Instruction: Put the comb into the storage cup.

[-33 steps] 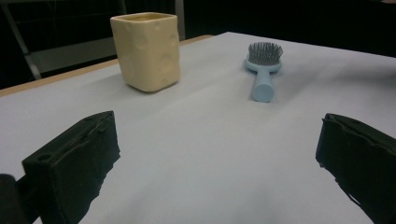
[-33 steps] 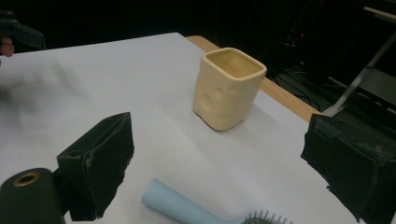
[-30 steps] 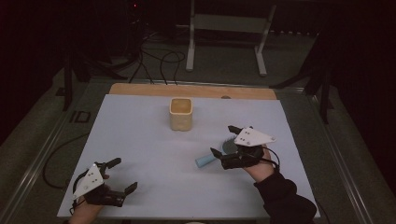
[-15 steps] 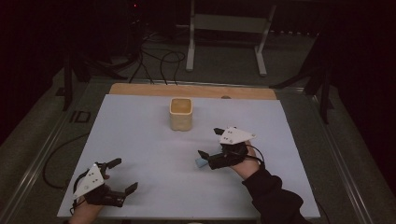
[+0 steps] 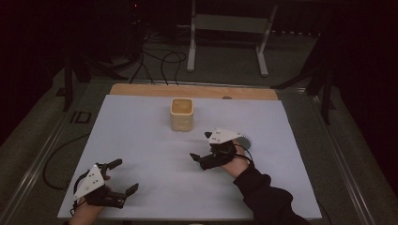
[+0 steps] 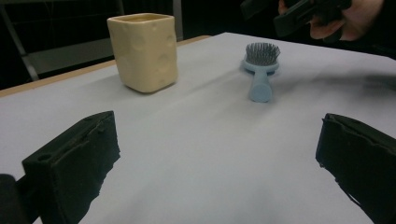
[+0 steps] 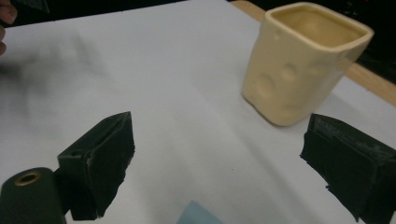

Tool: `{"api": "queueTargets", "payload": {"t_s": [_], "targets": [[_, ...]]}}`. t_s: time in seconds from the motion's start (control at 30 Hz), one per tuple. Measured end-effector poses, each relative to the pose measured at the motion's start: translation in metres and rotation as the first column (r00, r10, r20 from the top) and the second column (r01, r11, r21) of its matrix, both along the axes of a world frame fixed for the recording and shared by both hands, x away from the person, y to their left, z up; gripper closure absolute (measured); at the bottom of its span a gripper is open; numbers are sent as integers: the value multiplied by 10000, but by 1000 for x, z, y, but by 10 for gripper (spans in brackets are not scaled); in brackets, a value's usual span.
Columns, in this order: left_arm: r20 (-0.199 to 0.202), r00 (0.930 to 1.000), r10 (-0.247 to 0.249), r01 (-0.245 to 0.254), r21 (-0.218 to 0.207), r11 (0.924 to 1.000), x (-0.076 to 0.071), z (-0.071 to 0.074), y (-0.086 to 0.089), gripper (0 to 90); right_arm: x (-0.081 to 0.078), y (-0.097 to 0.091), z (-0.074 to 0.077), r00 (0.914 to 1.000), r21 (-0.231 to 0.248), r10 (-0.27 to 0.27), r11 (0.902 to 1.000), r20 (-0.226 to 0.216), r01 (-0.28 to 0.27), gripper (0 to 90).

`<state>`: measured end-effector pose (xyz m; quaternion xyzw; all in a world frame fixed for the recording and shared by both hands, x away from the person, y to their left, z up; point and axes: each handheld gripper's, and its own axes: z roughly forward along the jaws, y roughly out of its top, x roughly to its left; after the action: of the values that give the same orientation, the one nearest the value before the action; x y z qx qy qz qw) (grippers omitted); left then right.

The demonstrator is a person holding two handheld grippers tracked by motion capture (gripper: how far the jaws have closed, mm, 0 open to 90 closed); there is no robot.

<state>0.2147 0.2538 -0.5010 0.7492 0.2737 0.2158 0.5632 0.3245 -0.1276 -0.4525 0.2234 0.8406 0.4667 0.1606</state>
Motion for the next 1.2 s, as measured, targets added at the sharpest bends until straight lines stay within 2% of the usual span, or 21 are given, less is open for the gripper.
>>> {"api": "queueTargets", "payload": {"t_s": [0.2,0.43,0.53,0.6,0.63,0.9,0.93,0.97,1.0,1.07,1.1,1.13,1.2], "targets": [[-20,10000,-12,12,17,10000,0,0,0,0,8,5,-11,9995,-98,72,9999,-322,-75,96],[-10,10000,-4,4,-4,10000,0,0,0,0,21,7,-29,9947,-357,-37,9994,-1031,0,144],[-35,10000,-16,16,-8,10000,0,-1,0,0,23,9,-35,9929,-513,-70,9987,-1187,9,165],[-60,10000,-5,5,6,10000,0,-1,0,0,23,9,-35,9929,-513,-70,9987,-1187,9,165],[-24,10000,-3,3,9,10000,0,0,0,0,24,11,-38,9922,-714,-130,9974,-1237,41,203],[-70,10000,-29,29,1,10000,0,-1,0,0,27,14,-44,9905,-950,-398,9951,-1320,273,264],[-87,10000,-24,24,16,10000,0,-1,0,0,28,15,-44,9883,-1000,-497,9944,-1444,354,305],[-89,10000,-21,21,8,10000,0,-1,0,0,28,15,-44,9883,-1000,-497,9944,-1444,354,305],[-60,10000,-25,25,6,10000,0,-1,0,0,28,16,-45,9870,-1139,-608,9925,-1490,439,395],[-70,10000,-28,28,-20,10000,0,-1,0,0,28,18,-46,9862,-1455,-786,9877,-1455,573,474],[-87,10000,-23,23,-5,10000,0,-1,0,0,28,18,-46,9862,-1455,-786,9877,-1455,573,474],[-102,9999,-21,21,-10,10000,0,-1,0,0,28,19,-46,9865,-1662,-905,9838,-1368,672,553],[-74,10000,-32,32,-26,10000,0,-1,0,0,28,19,-46,9866,-1736,-965,9821,-1314,729,605]]}}
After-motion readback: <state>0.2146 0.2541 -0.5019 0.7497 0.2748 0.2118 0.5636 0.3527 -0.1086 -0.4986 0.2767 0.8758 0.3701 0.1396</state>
